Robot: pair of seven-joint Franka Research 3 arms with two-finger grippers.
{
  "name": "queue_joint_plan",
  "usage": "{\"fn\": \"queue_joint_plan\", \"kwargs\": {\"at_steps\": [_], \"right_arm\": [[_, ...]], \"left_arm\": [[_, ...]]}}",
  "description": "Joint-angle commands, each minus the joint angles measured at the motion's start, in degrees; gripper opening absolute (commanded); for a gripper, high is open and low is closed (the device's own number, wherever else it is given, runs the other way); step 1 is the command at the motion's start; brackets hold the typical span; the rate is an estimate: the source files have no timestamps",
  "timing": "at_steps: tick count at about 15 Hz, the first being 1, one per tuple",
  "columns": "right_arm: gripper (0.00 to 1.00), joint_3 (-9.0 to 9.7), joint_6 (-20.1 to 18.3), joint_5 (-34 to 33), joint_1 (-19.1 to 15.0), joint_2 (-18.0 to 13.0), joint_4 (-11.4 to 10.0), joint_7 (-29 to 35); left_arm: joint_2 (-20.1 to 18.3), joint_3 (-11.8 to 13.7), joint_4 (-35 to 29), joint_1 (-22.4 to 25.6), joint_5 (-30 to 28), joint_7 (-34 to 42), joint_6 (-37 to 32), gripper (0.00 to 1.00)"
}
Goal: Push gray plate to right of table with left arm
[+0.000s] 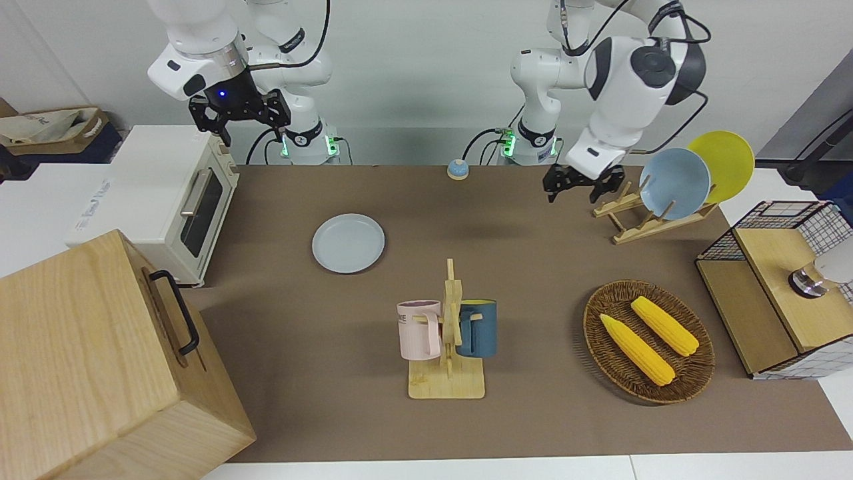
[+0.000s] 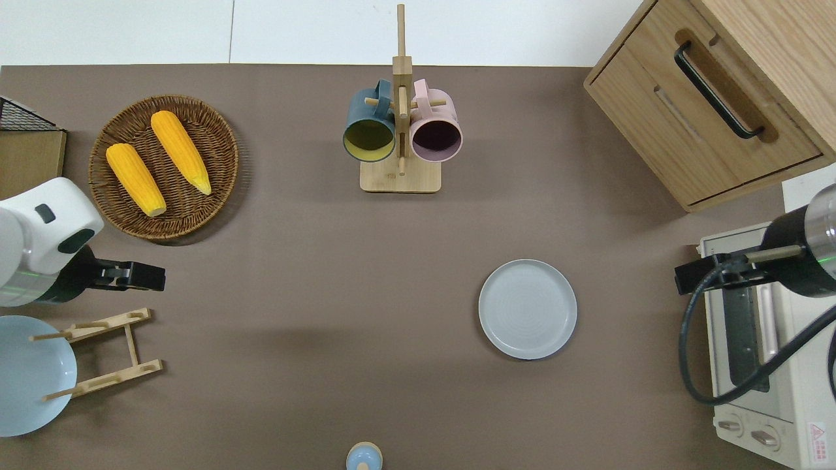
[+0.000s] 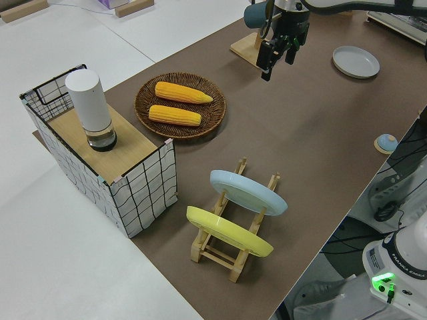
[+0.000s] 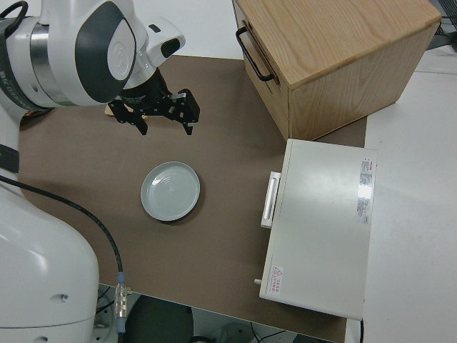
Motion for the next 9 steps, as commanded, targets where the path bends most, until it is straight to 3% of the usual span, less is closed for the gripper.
{"fn": "queue_joint_plan", "kwargs": {"at_steps": [1, 5, 9], "right_arm": [[0.983, 0.92, -0.89, 0.25, -1.07, -0.14, 0.53, 0.66], [0.983, 0.92, -0.89, 0.25, -1.15, -0.14, 0.53, 0.75], [0.983, 0.92, -0.89, 0.25, -1.15, -0.14, 0.53, 0.75]], "left_arm": [[-0.93, -0.61, 2.29, 2.13, -0.08, 1.75, -1.19, 0.99], [-0.93, 0.18, 4.06, 2.13, -0.08, 1.75, -1.19, 0.99], [-1.28, -0.61, 4.5, 1.34, 1.49, 1.75, -1.72, 0.99]]}}
